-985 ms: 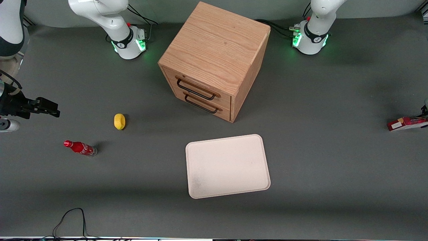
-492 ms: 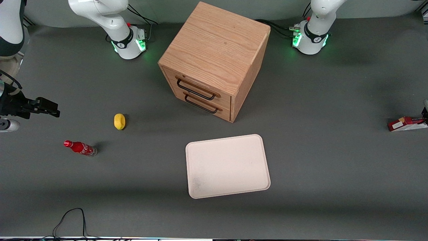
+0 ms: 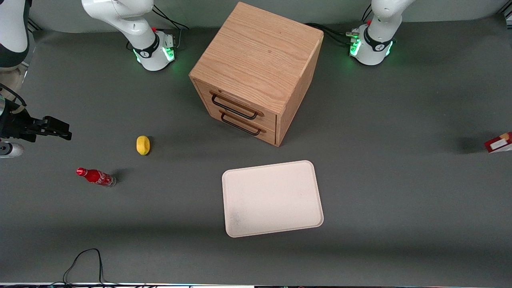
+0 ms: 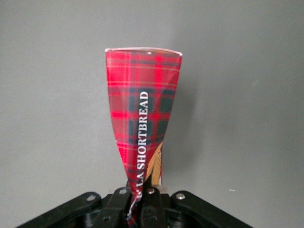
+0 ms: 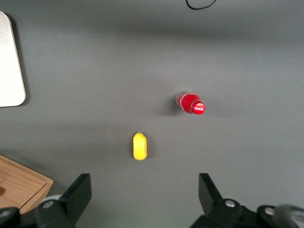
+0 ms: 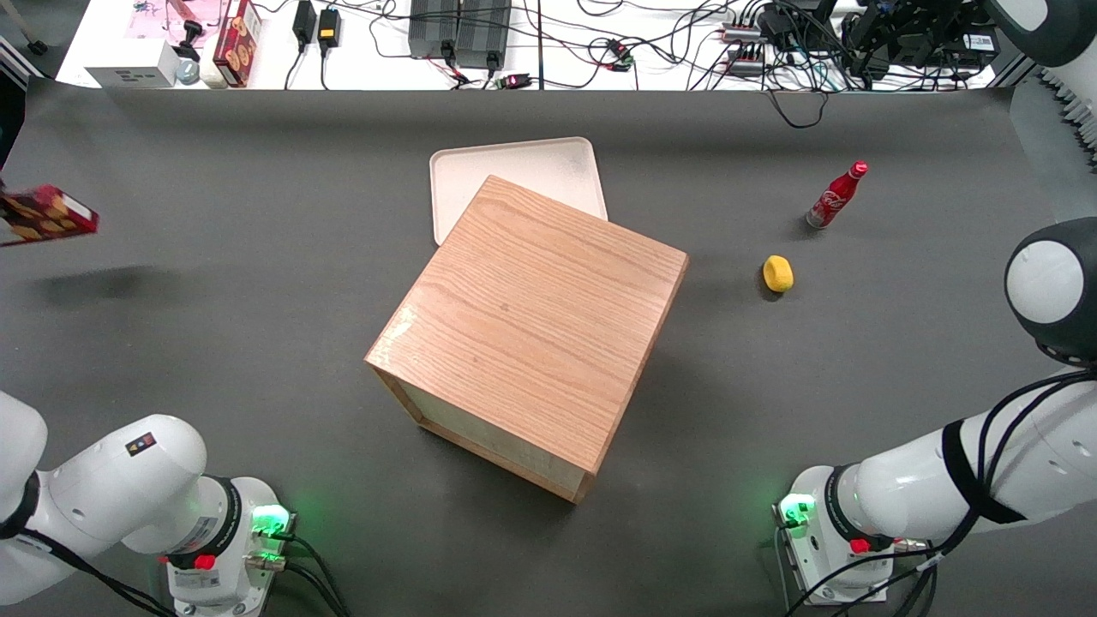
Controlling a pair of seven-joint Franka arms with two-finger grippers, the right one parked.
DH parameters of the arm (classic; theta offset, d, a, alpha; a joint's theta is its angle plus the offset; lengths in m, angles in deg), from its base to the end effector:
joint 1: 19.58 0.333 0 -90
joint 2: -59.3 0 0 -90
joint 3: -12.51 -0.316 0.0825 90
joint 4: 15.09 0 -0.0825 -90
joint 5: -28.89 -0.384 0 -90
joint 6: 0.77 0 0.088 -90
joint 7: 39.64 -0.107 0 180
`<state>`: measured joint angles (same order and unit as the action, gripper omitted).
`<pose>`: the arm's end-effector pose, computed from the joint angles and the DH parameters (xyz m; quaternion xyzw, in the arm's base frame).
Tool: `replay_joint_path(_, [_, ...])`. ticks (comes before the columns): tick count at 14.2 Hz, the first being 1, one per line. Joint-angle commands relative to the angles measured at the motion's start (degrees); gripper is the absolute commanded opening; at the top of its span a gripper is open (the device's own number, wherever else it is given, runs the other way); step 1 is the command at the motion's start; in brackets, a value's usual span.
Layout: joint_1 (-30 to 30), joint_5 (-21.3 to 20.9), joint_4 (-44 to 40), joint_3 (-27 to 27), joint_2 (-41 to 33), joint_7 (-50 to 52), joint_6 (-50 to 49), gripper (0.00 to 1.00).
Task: Place red cookie box on tray
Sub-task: 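Lift the box upright with the left gripper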
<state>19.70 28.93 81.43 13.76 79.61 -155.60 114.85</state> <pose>0.5133 0.4031 0.3922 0.7780 -0.6282 0.0016 0.0112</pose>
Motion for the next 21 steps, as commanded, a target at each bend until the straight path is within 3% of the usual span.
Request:
replay_joint_path(1, [-1.48,-0.65,-4.21,-0.28,-5.45,5.90,-10.98,0.00])
replay_joint_path(6, [-4.29,-2.50,-11.88,-0.11,-8.61,21.86,-25.42,0.00])
replay_joint_path(13, [-17.55,-1.97,-11.88,1.99,-14.25,70.44,-32.29,0.00])
replay_joint_path(17, [-20.64,-1.27,-12.05,11.55,-13.37,96.82,-30.37,0.00])
replay_joint_path(21, [-22.04,-1.53,-15.64,23.51,-6.80,120.92,-26.50,0.00])
